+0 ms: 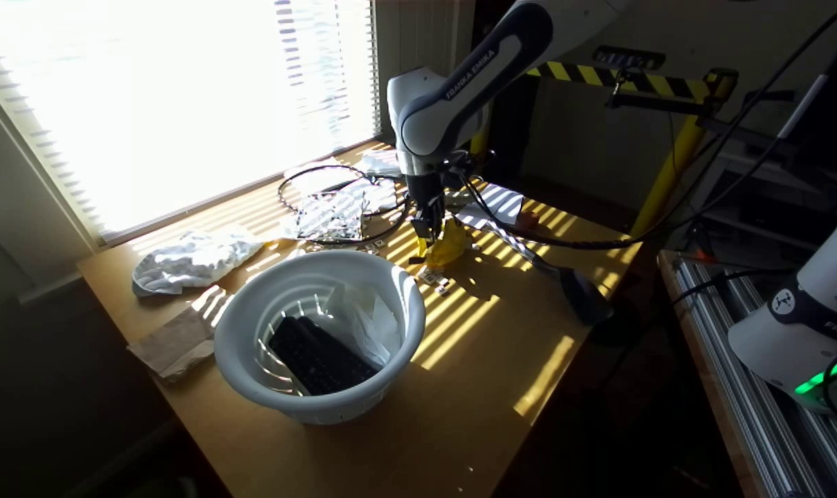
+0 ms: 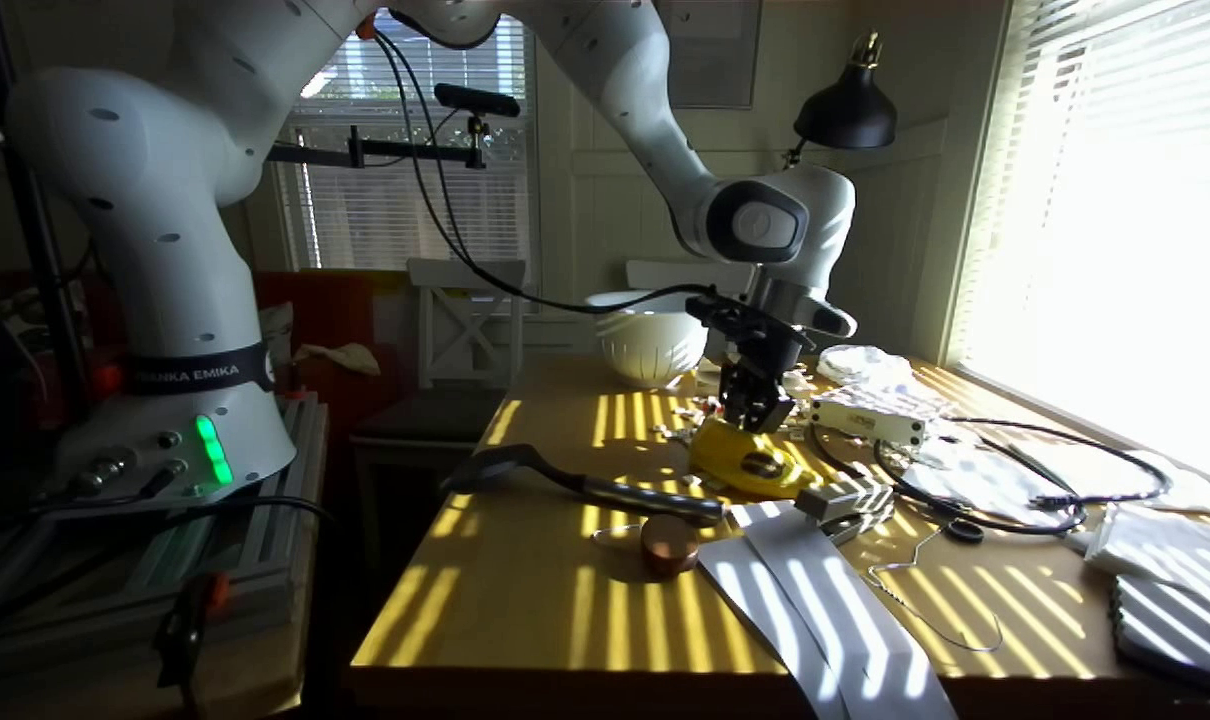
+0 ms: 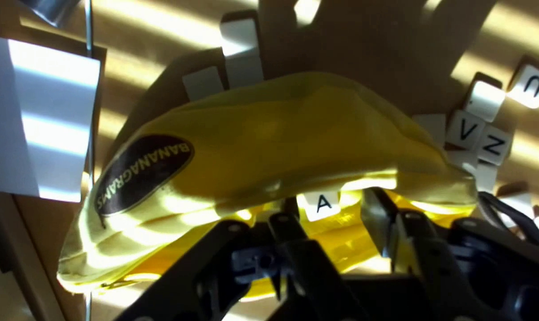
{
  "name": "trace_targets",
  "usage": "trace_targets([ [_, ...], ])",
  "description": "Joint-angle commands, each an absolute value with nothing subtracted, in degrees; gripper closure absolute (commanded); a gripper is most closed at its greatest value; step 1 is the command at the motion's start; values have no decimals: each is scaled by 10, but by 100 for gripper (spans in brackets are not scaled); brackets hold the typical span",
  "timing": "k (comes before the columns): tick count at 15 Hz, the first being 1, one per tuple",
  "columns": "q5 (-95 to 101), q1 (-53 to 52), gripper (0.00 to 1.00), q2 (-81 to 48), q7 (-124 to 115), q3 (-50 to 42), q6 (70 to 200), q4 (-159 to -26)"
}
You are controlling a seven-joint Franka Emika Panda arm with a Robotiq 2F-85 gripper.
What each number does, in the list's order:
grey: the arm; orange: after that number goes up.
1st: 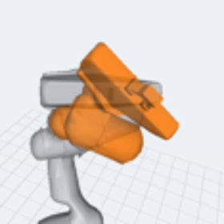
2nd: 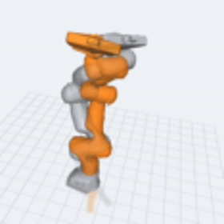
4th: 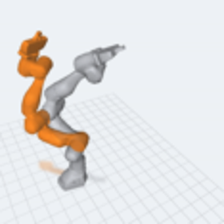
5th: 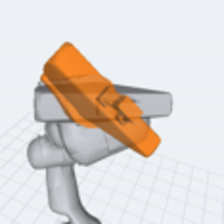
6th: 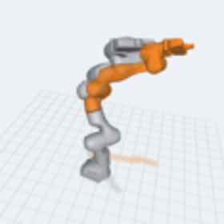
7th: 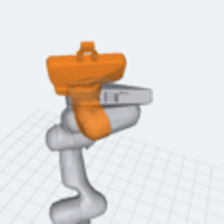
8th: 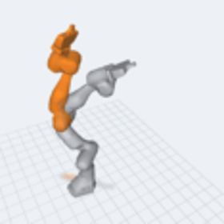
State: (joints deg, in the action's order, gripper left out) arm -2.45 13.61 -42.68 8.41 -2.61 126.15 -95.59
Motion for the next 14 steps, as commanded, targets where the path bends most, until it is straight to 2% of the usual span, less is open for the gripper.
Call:
trace_targets([
  [1,-7,116,27,-429,69,-45,1277,-951],
  [5,7,102,1,-425,66,-56,1366,-961],
  [9,7,96,0,-421,59,-59,1457,-971],
  [14,4,89,0,-427,36,-67,1484,-963],
])
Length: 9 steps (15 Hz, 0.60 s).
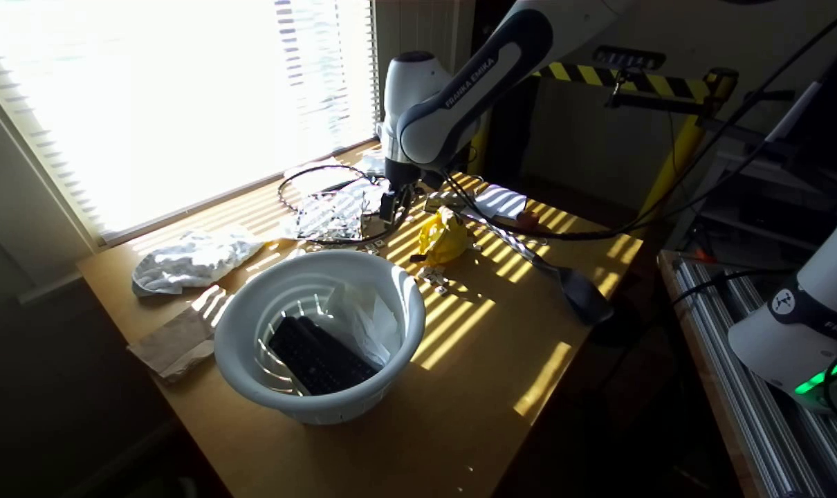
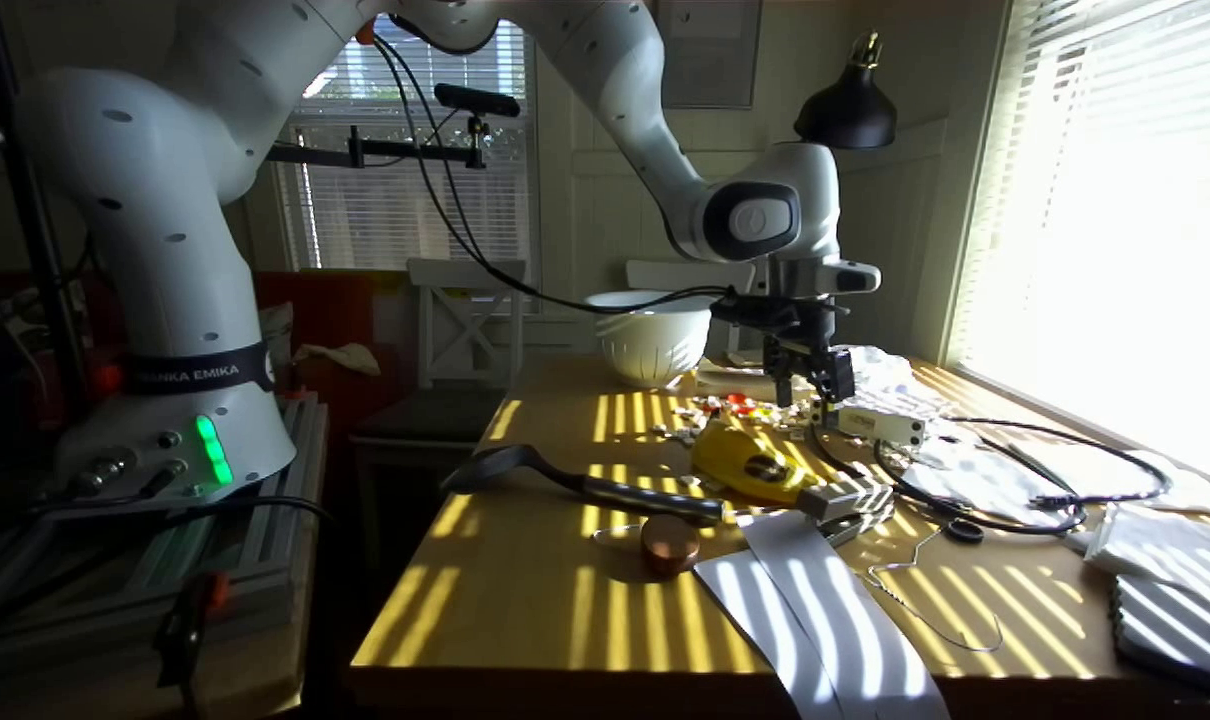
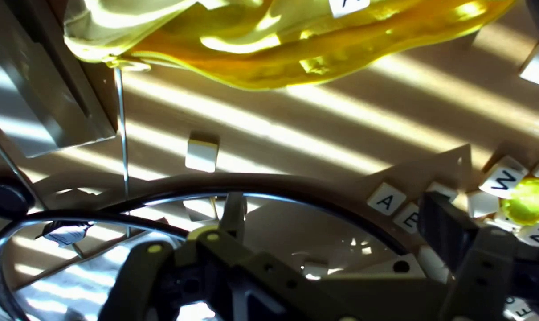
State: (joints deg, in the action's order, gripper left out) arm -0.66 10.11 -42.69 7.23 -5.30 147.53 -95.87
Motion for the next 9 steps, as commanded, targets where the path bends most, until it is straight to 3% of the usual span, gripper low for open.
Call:
trace_targets([
  [1,3,80,0,-427,2,-80,1468,-962],
  [9,-9,32,0,-358,-229,-175,1523,-1099],
])
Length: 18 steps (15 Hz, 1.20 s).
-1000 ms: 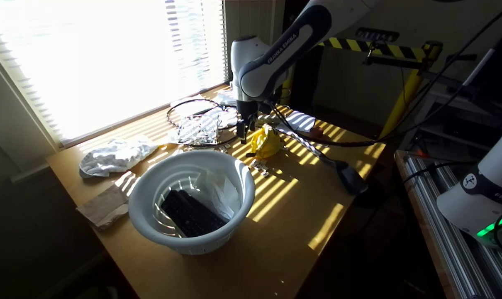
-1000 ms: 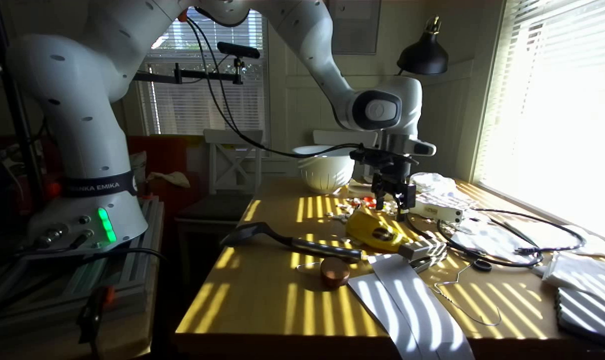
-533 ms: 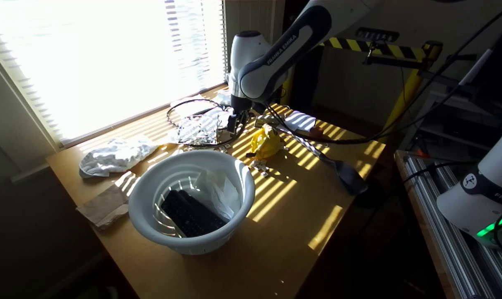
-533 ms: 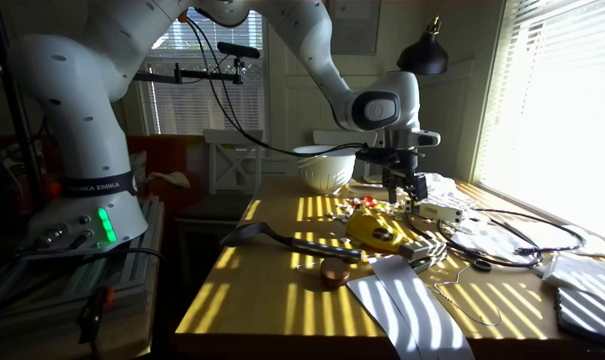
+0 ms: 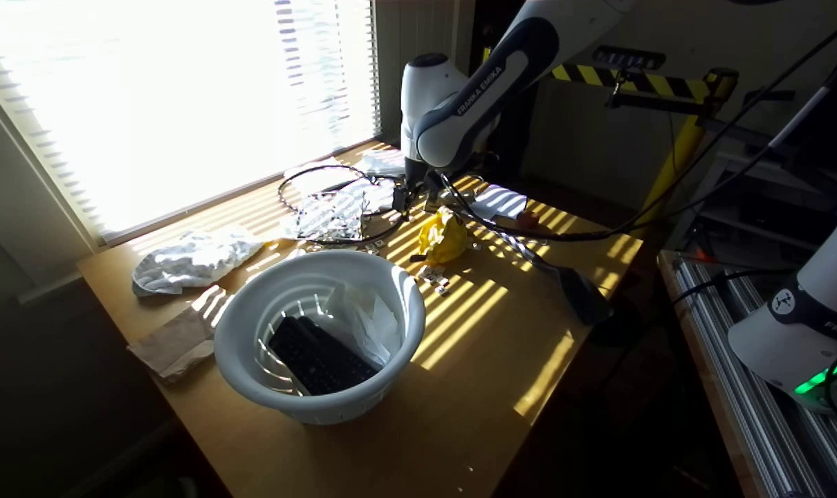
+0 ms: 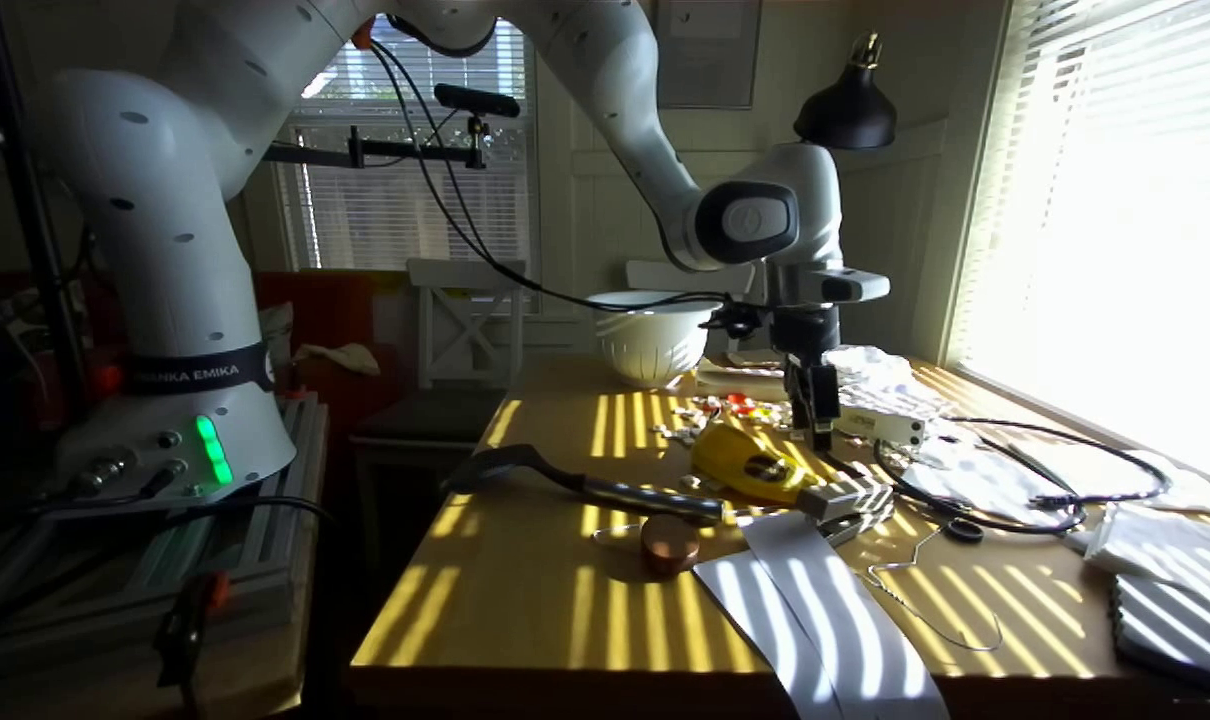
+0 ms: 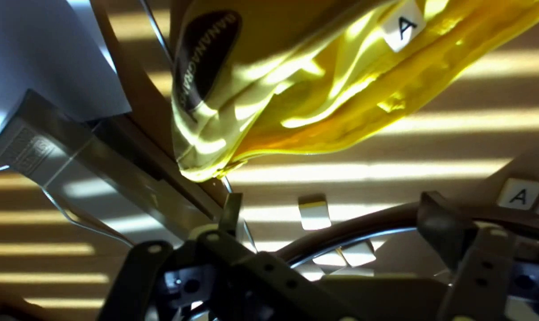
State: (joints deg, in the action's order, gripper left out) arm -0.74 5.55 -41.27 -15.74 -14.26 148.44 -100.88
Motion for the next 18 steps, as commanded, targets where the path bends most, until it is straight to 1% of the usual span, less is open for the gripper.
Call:
trace_targets([
  [1,-9,24,0,-344,-256,-189,1541,-1127],
  [3,-8,2,0,-321,-312,-219,1574,-1172],
  [6,11,-65,0,-278,-415,-295,1615,-1252],
  [9,26,-125,0,-250,-518,-367,1626,-1313],
  [10,22,-133,0,-248,-545,-378,1622,-1322],
  [11,26,-135,0,-246,-545,-377,1637,-1328],
  [12,21,-106,0,-271,-515,-354,1616,-1290],
  [15,22,-116,0,-262,-533,-362,1626,-1309],
  [18,2,-95,0,-259,-556,-356,1612,-1309],
])
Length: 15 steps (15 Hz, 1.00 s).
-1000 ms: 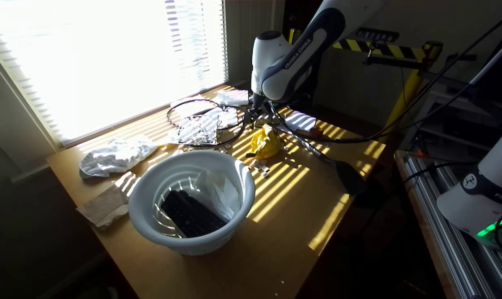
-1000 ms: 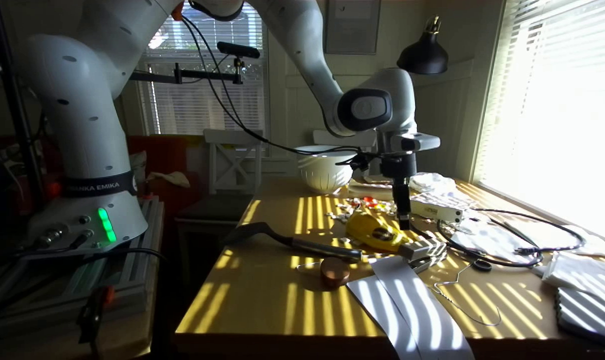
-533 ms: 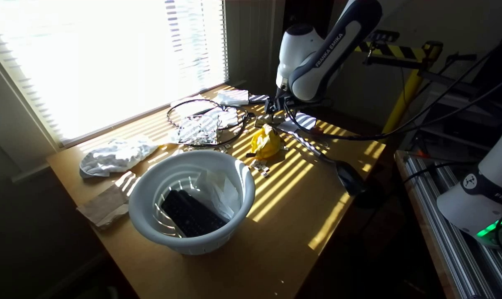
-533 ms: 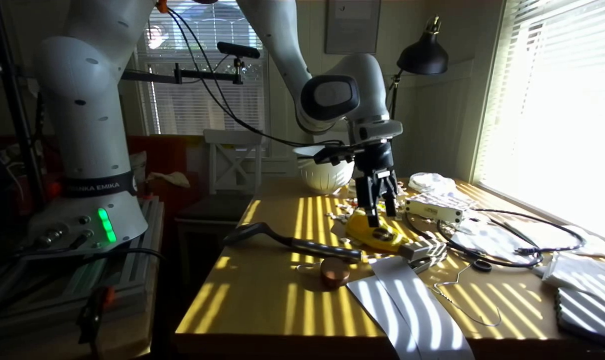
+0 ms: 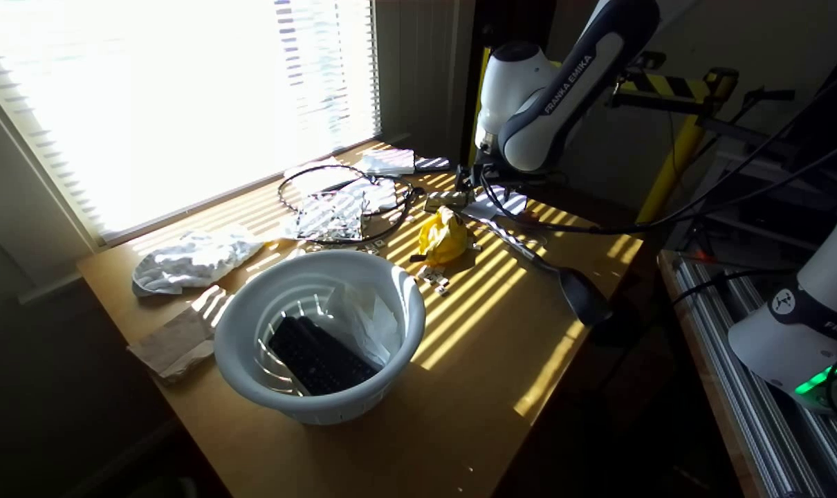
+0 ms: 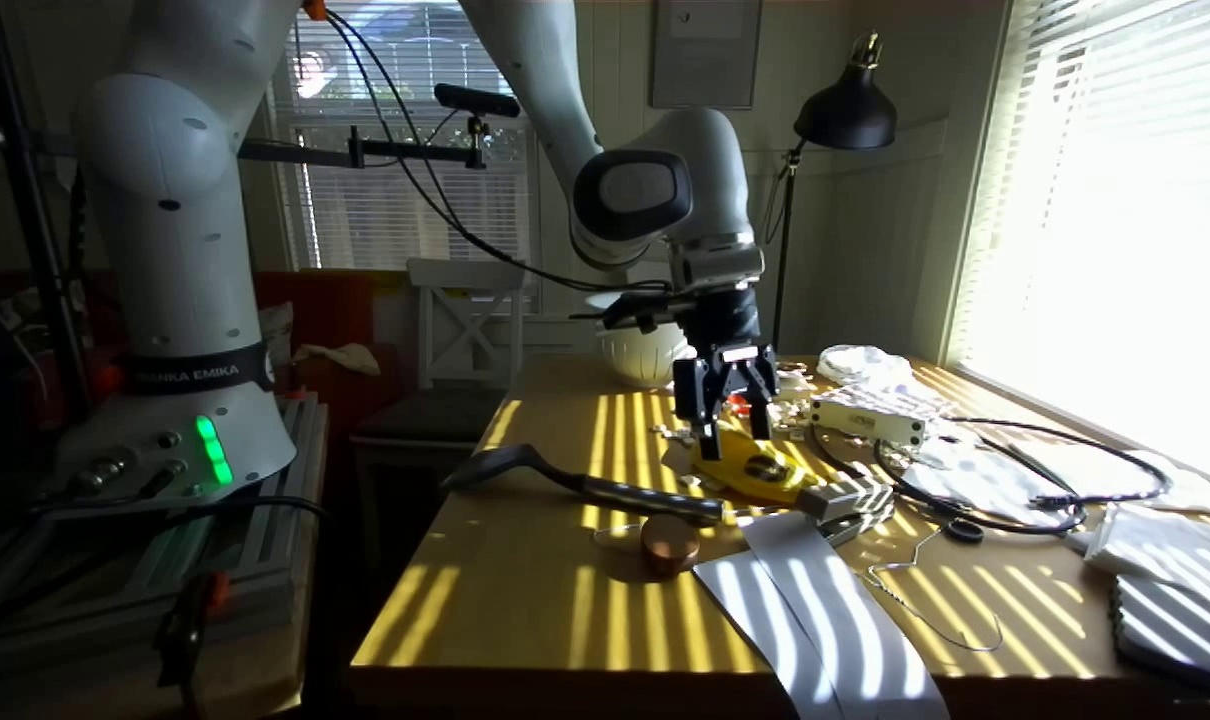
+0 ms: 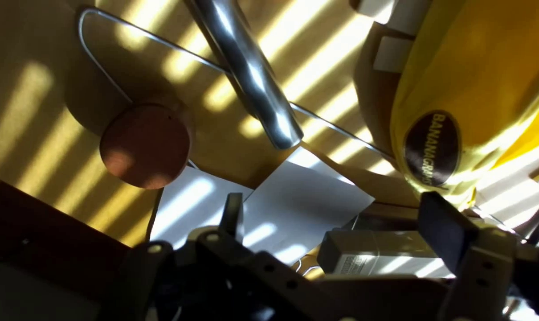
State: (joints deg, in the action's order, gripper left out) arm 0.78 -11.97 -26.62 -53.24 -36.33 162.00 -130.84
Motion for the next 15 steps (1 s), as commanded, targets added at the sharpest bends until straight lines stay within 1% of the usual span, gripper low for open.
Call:
trace_targets([
  [1,4,-94,0,-248,-576,-372,1620,-1325],
  [7,-3,-67,0,-200,-645,-447,1647,-1405],
  [9,-21,-29,0,-179,-623,-442,1691,-1431],
  [12,-29,51,0,-151,-513,-401,1831,-1475],
  [15,30,193,0,-105,-471,-294,1930,-1511],
])
